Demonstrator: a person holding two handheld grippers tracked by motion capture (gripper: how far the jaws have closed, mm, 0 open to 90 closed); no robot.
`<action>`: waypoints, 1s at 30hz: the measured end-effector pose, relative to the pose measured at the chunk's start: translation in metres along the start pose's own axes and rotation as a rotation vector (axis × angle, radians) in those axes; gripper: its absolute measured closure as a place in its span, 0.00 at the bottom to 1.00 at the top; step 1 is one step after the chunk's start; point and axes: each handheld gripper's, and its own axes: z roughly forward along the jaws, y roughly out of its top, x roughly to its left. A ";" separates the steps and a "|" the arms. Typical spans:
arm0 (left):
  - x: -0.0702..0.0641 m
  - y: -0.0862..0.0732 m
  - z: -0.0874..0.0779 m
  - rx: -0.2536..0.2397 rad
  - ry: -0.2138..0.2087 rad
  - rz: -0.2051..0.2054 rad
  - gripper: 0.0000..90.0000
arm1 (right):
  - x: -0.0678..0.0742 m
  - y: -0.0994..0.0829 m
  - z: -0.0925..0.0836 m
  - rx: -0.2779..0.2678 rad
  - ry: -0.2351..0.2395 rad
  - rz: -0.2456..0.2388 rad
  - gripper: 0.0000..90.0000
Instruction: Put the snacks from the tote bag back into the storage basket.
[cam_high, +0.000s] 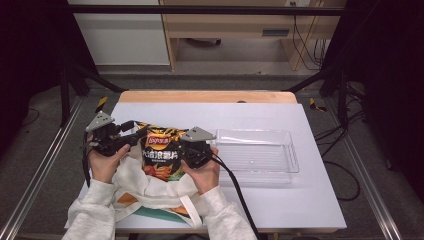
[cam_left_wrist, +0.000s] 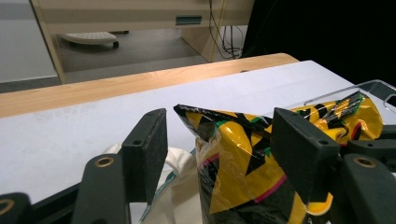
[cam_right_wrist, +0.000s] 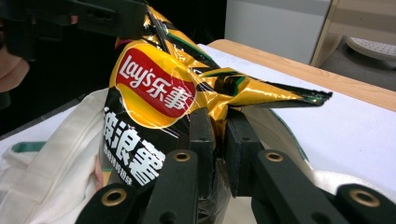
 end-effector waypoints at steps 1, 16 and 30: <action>0.001 0.000 -0.001 0.001 -0.005 -0.005 0.41 | 0.001 0.000 -0.001 0.000 0.005 -0.005 0.93; -0.007 -0.014 -0.007 0.107 -0.035 0.005 0.79 | 0.004 -0.002 -0.013 -0.048 0.010 -0.008 0.68; -0.012 -0.022 -0.007 0.120 -0.038 0.014 0.99 | -0.005 0.019 -0.010 -0.096 -0.061 0.090 0.59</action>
